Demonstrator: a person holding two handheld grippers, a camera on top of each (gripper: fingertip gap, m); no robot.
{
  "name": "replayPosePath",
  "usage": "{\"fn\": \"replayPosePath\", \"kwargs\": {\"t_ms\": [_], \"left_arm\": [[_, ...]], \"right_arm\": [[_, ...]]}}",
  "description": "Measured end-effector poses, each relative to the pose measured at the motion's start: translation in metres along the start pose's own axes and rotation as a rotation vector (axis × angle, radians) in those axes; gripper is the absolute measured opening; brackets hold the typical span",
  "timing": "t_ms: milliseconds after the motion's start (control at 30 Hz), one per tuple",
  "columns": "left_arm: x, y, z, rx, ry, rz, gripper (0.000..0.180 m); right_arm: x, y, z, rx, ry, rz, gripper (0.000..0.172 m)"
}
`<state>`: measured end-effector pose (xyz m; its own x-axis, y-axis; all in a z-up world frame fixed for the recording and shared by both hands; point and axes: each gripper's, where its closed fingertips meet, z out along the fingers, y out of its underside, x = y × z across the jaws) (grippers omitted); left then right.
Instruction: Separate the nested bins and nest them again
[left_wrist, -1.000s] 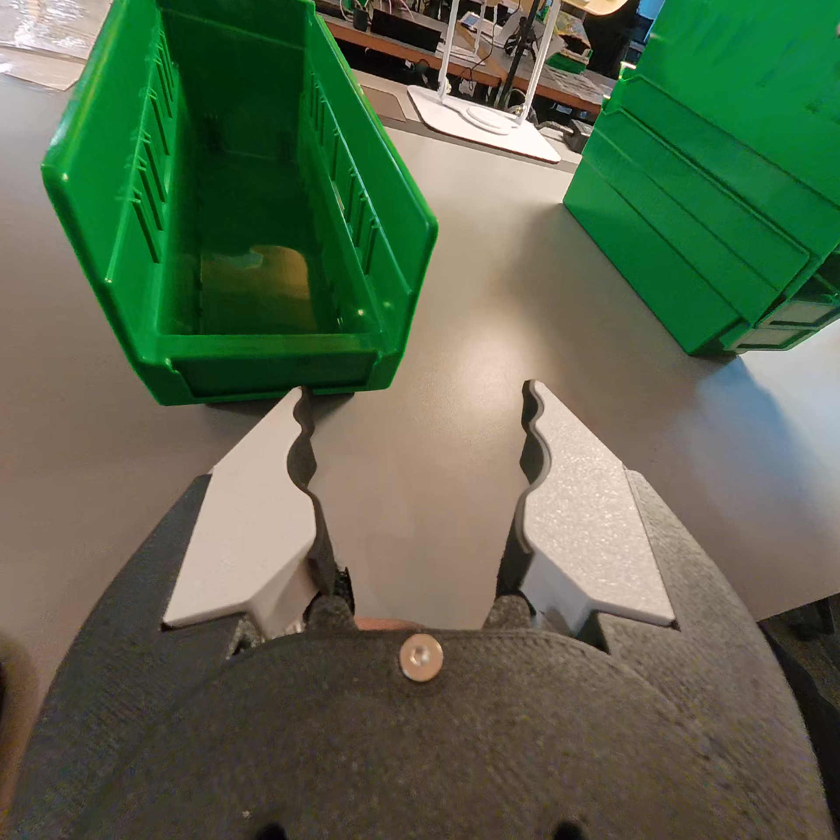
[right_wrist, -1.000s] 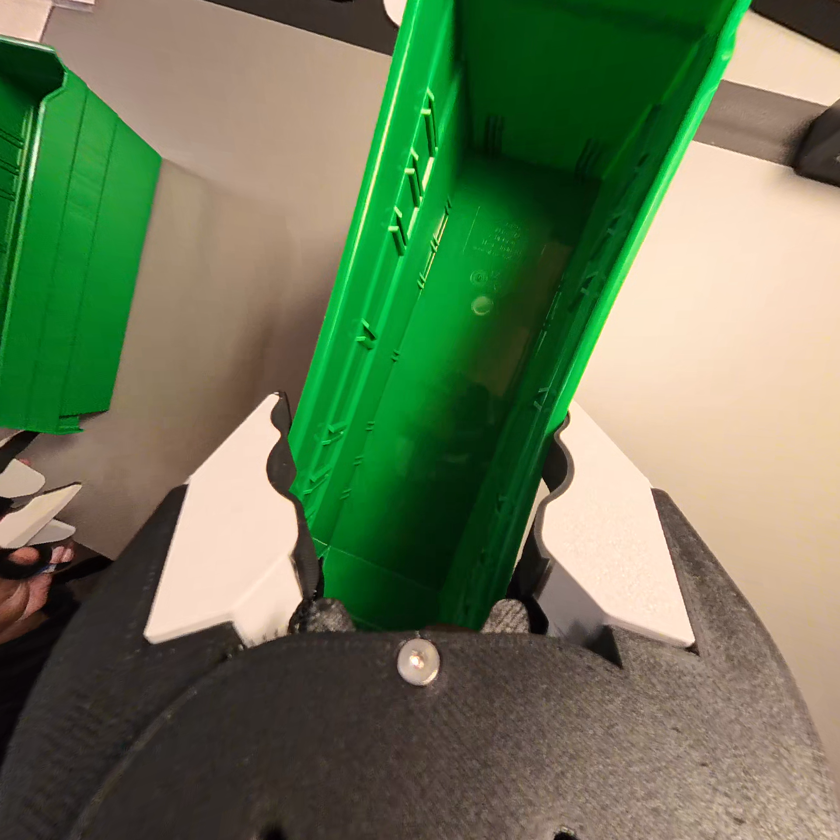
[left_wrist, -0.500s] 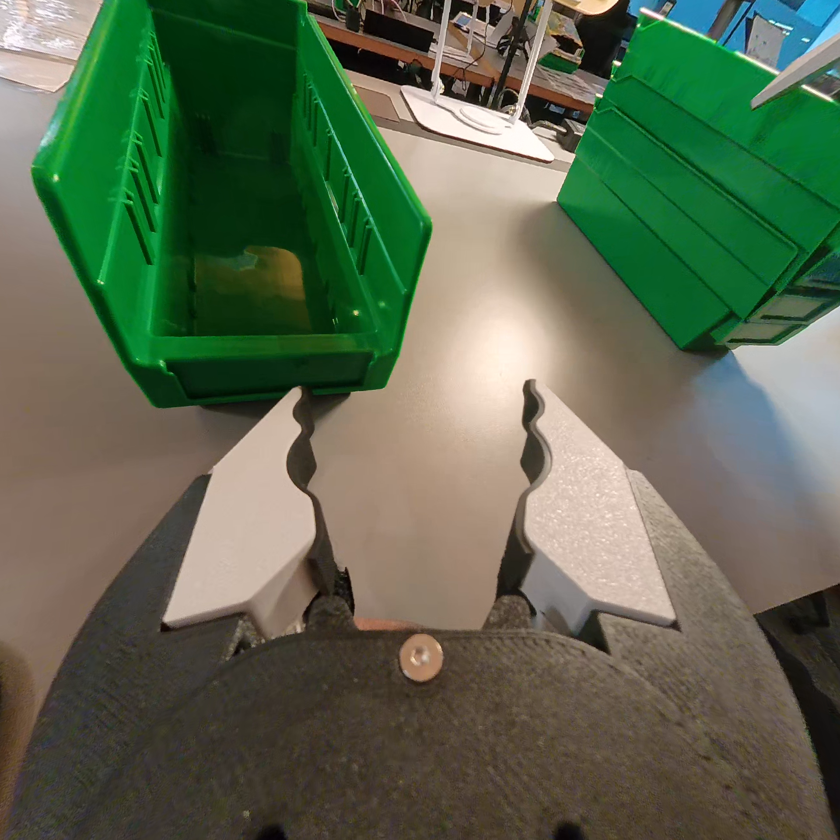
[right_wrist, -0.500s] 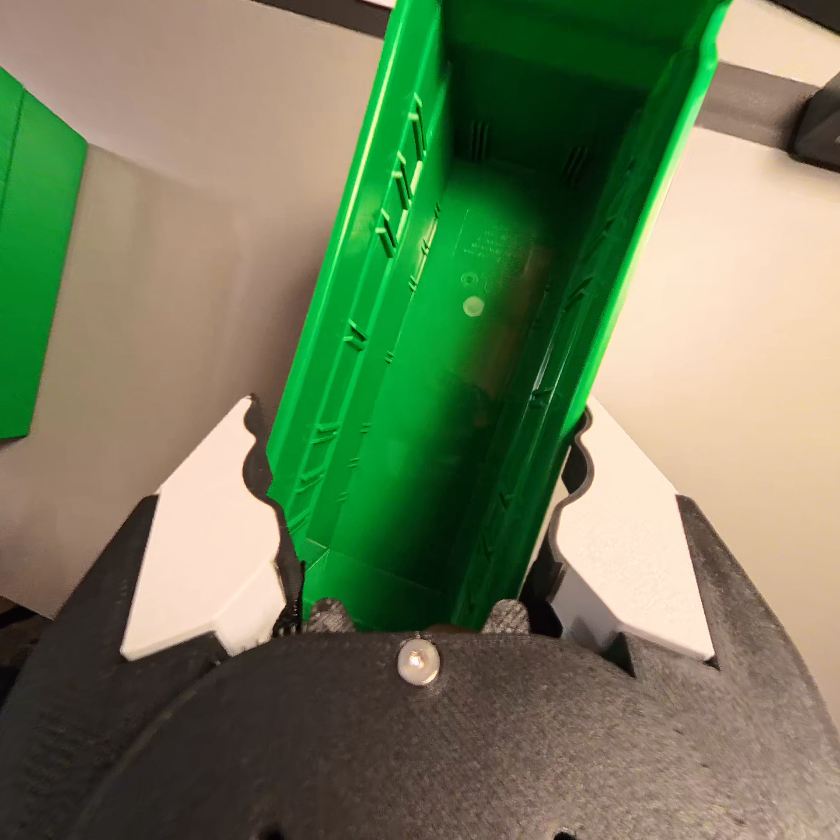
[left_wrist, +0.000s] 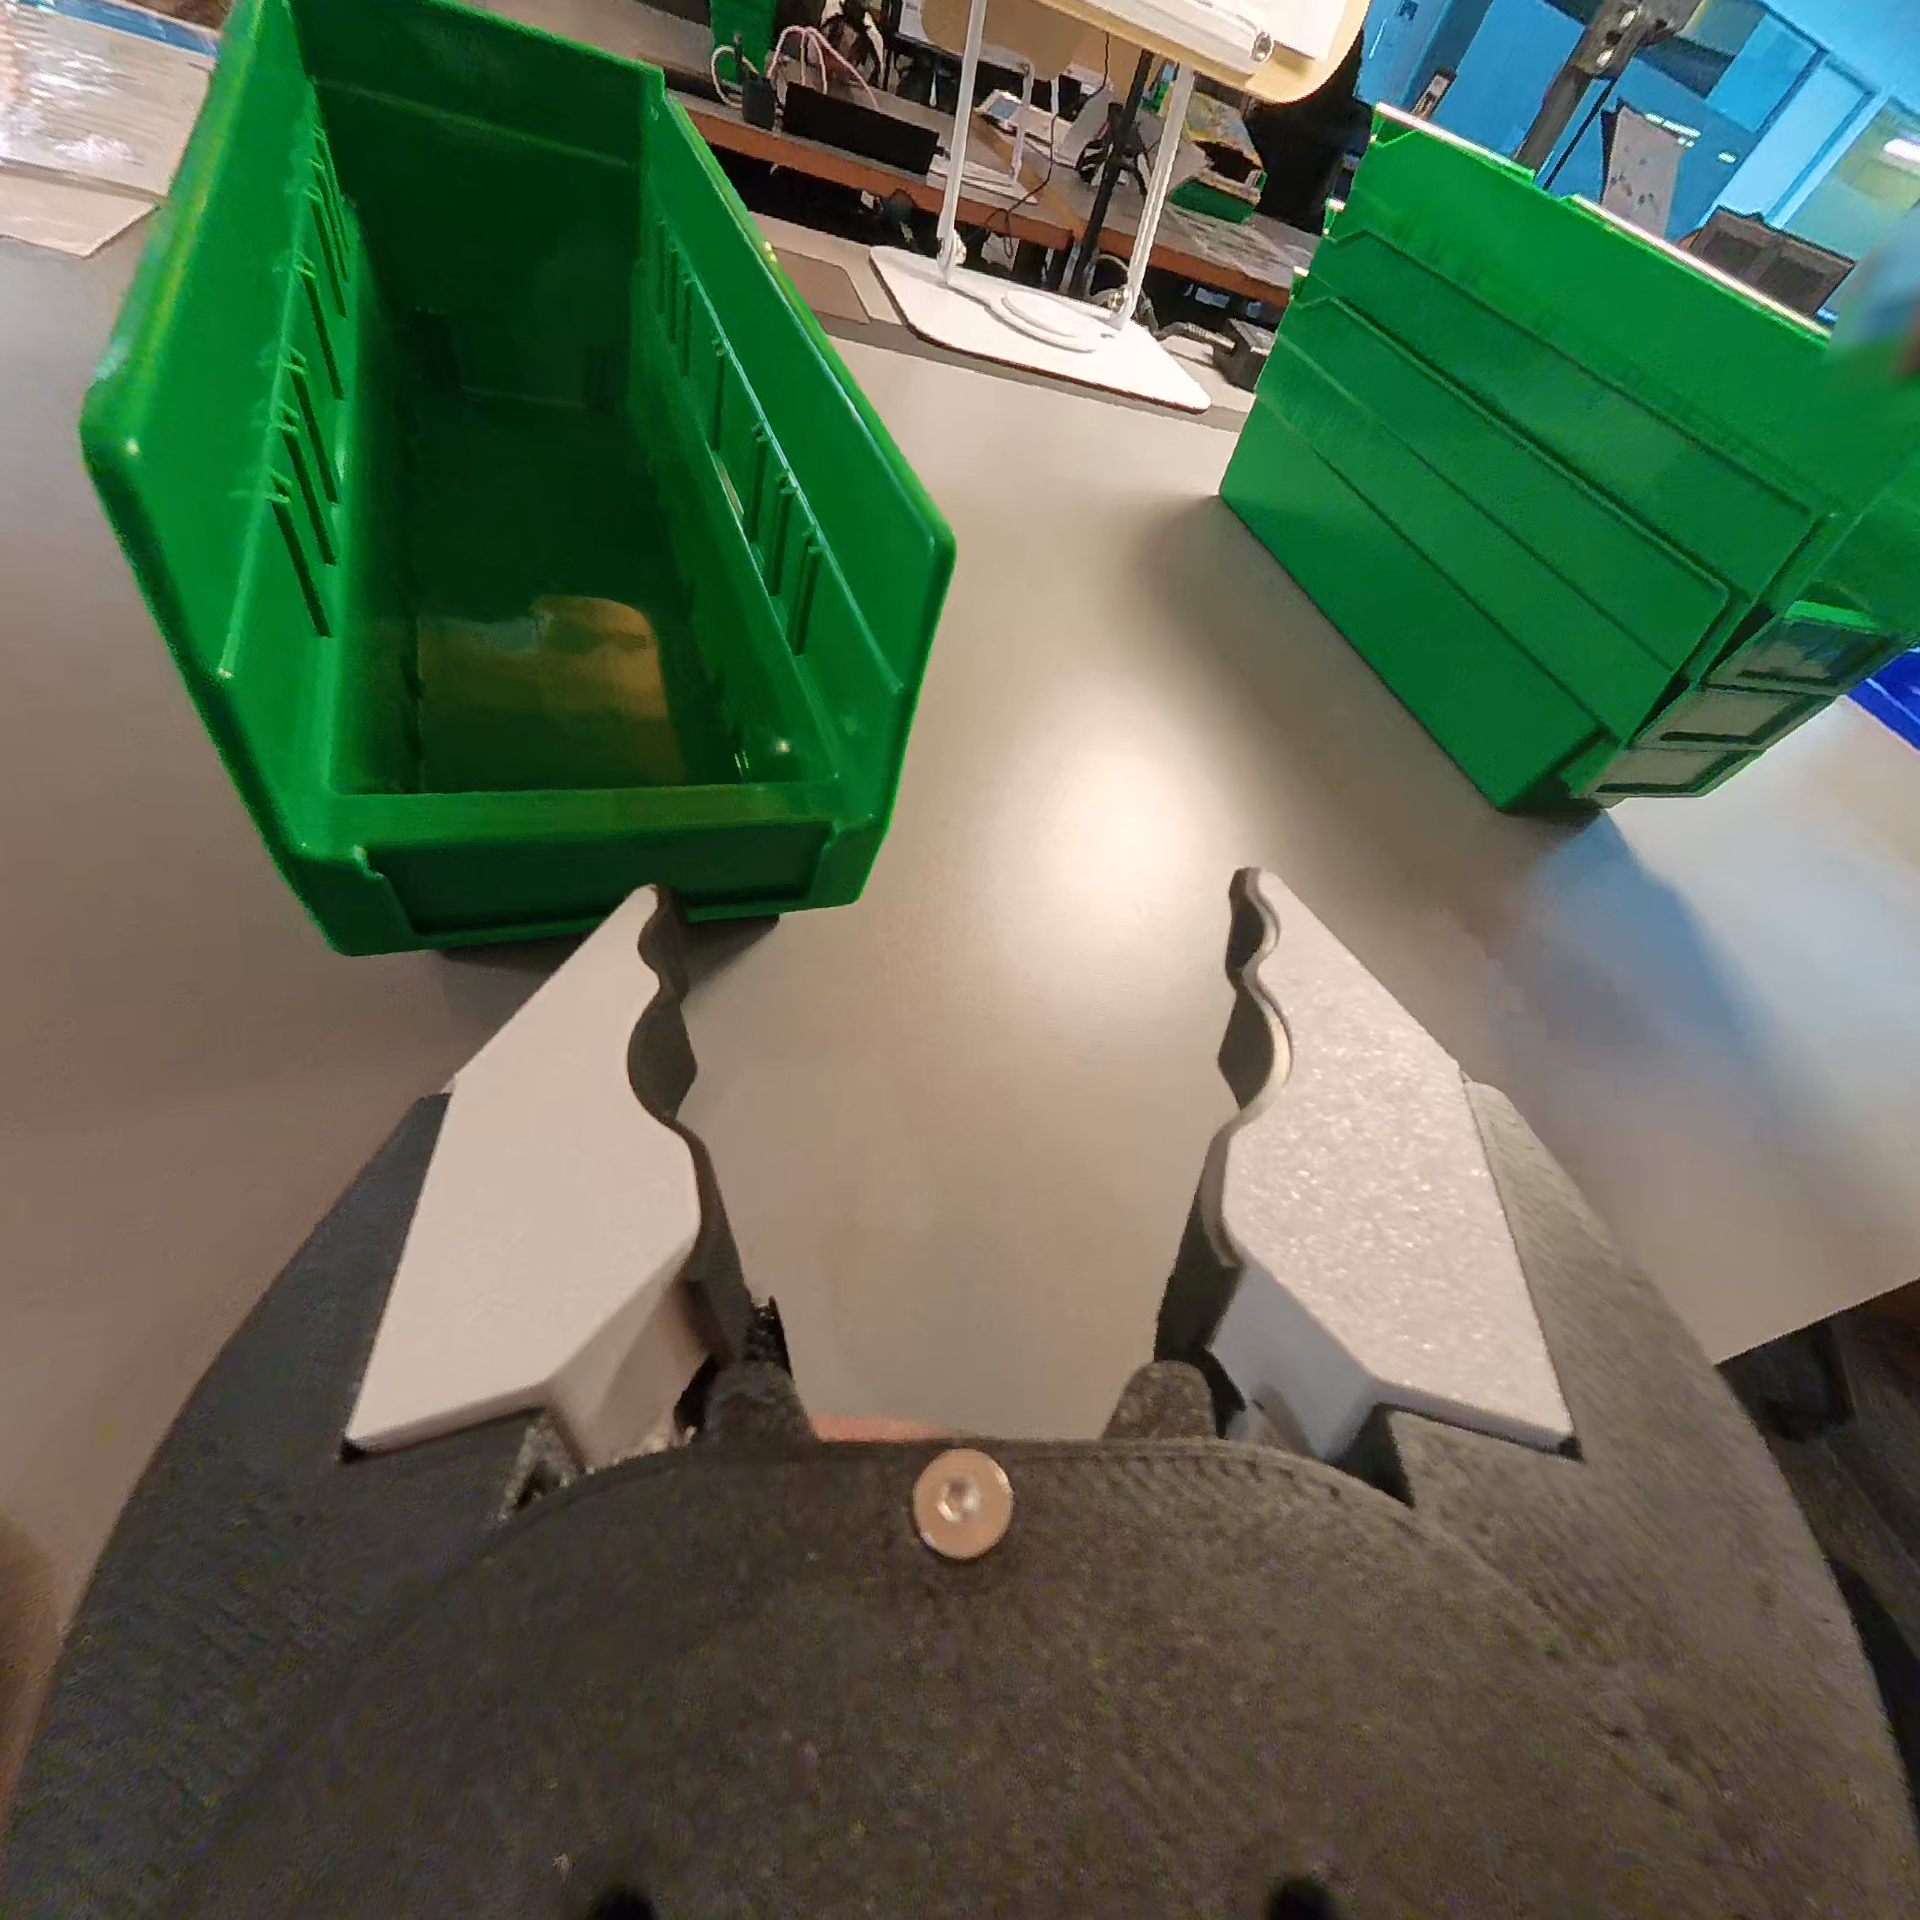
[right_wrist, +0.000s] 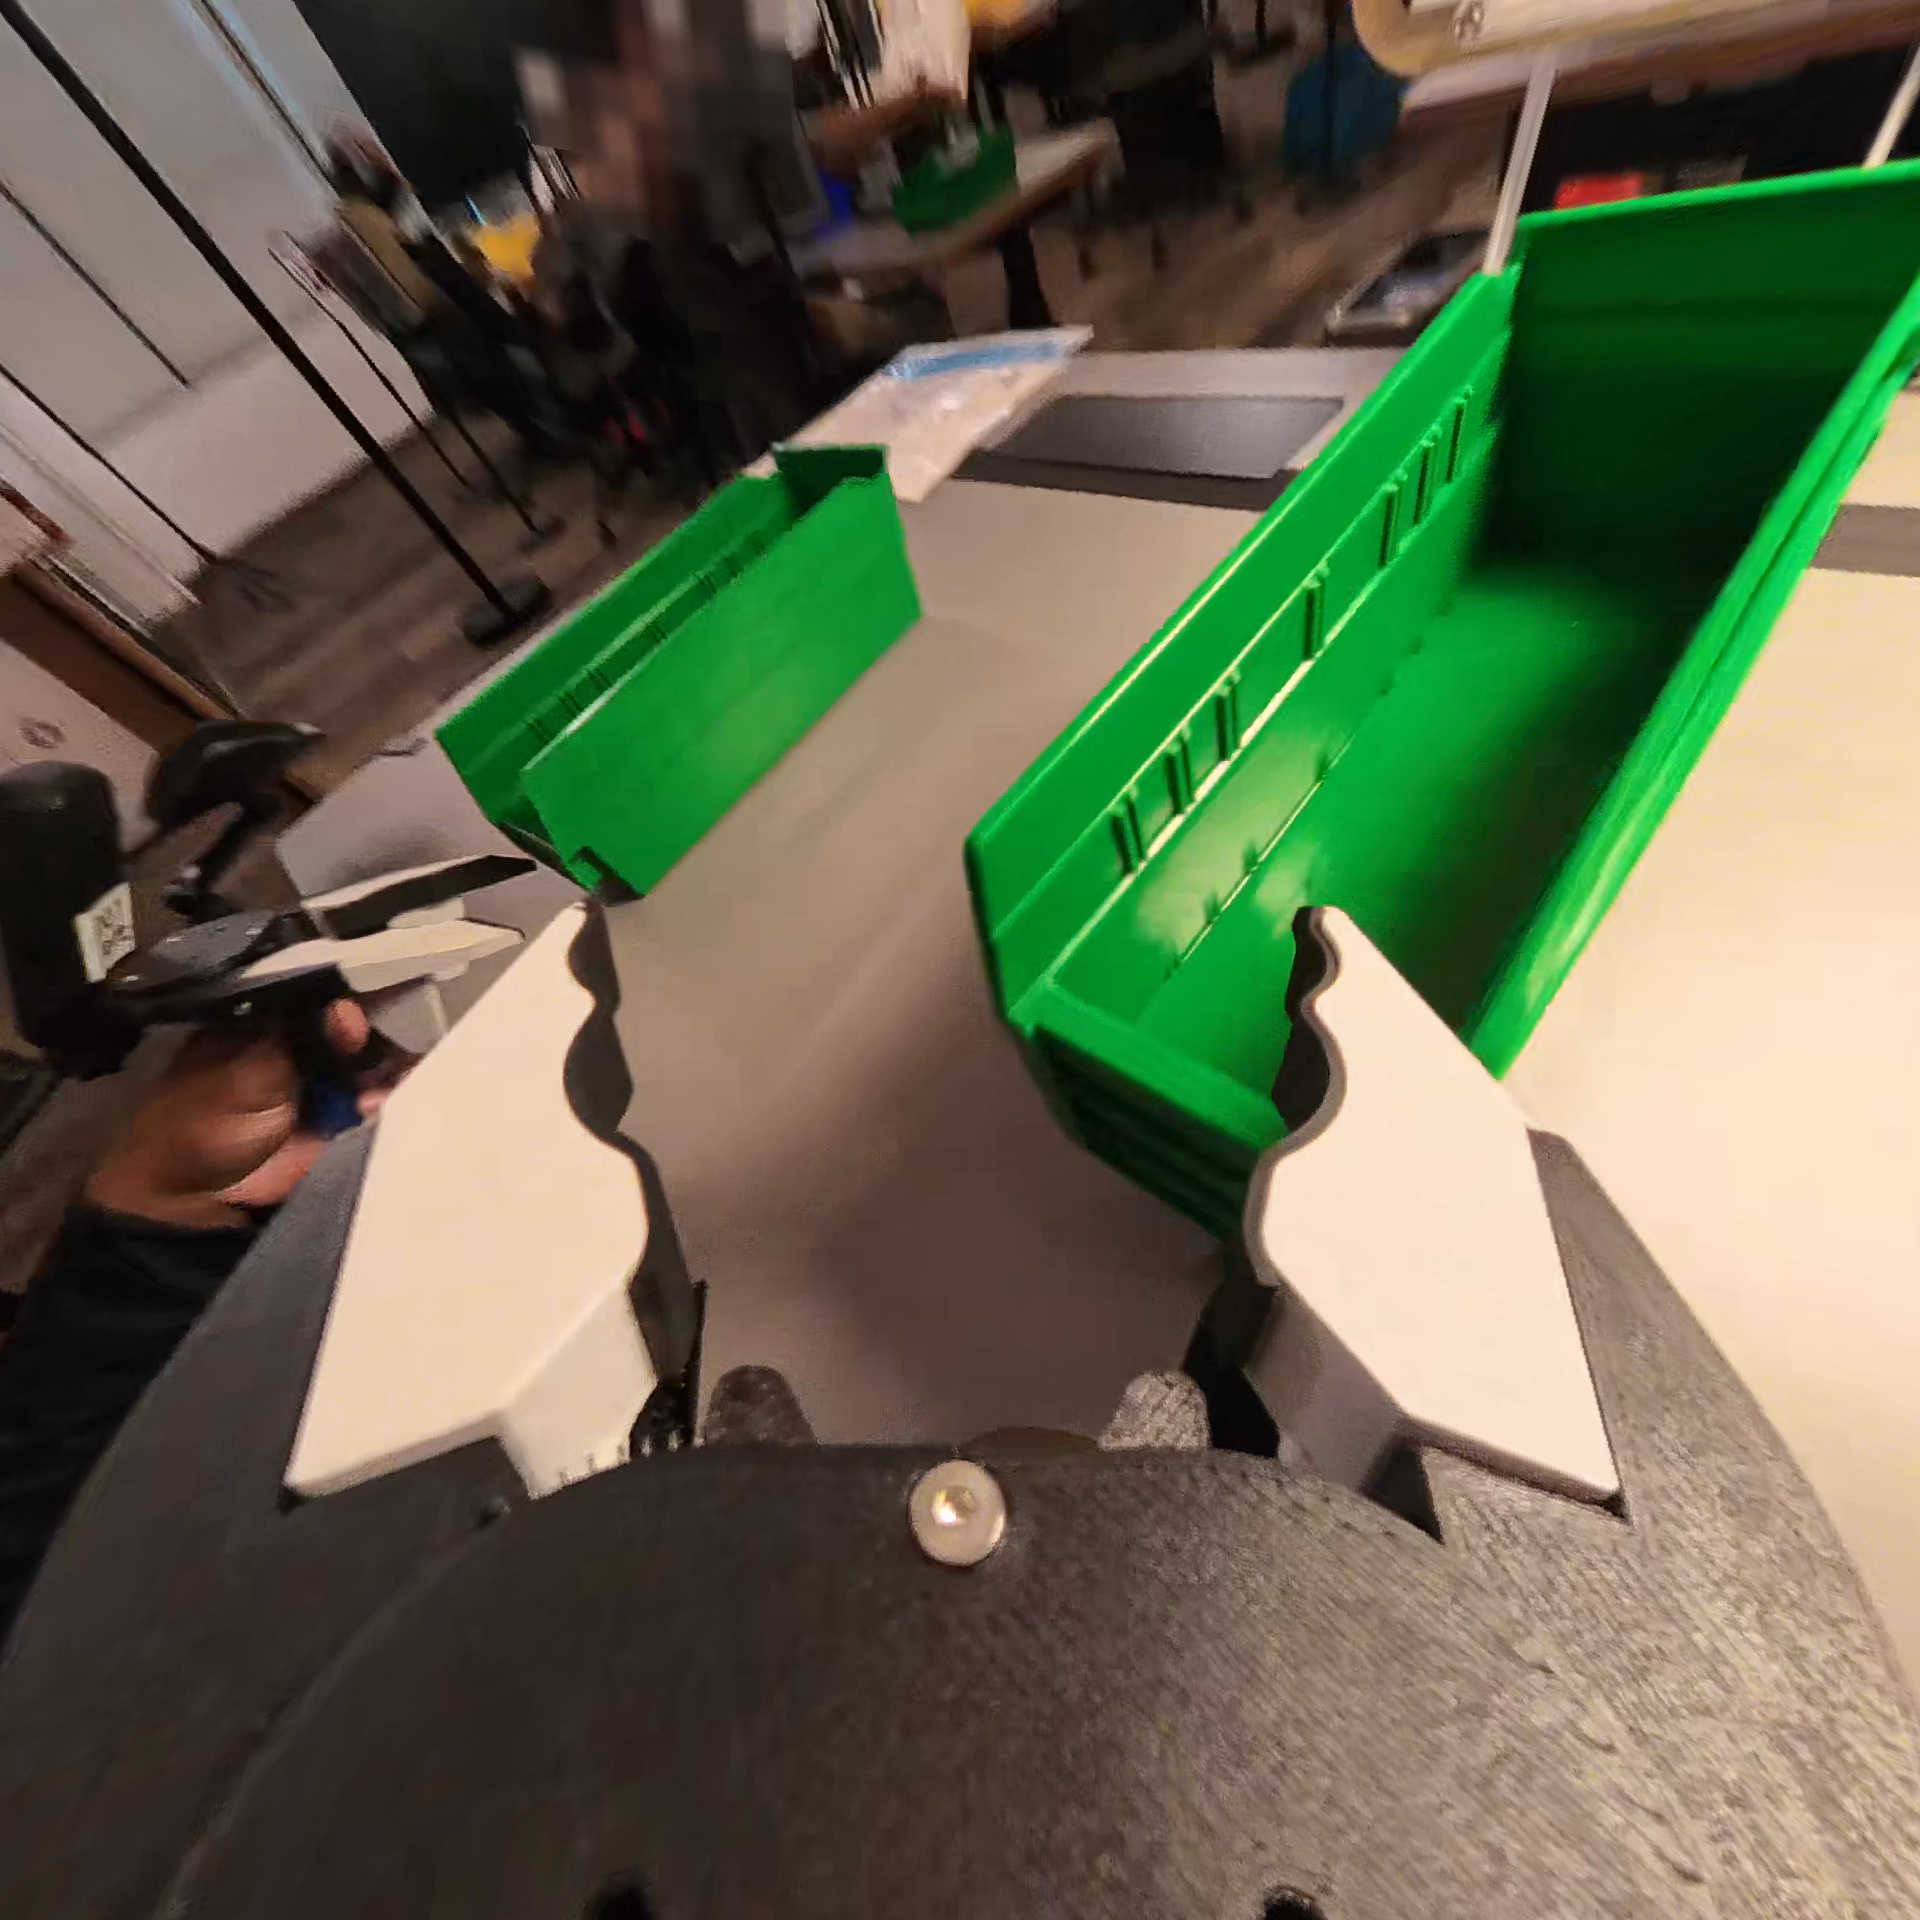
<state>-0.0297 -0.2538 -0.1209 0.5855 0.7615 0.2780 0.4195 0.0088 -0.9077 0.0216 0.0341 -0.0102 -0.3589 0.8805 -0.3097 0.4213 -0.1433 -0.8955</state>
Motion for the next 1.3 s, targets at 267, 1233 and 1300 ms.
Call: {"fn": "replayPosePath", "kwargs": {"t_ms": [267, 1233, 1300], "left_arm": [[0.0, -0.052, -0.038, 0.202, -0.018, -0.036, 0.13], [-0.115, -0.09, 0.124, -0.682, -0.343, 0.187, 0.156], [-0.114, -0.089, 0.123, -0.708, -0.346, 0.192, 0.154]], "right_arm": [[0.009, 0.085, -0.006, 0.17, -0.076, 0.147, 0.11], [0.004, 0.071, -0.035, 0.366, -0.221, 0.216, 0.105], [0.004, 0.07, -0.036, 0.371, -0.226, 0.222, 0.104]]}}
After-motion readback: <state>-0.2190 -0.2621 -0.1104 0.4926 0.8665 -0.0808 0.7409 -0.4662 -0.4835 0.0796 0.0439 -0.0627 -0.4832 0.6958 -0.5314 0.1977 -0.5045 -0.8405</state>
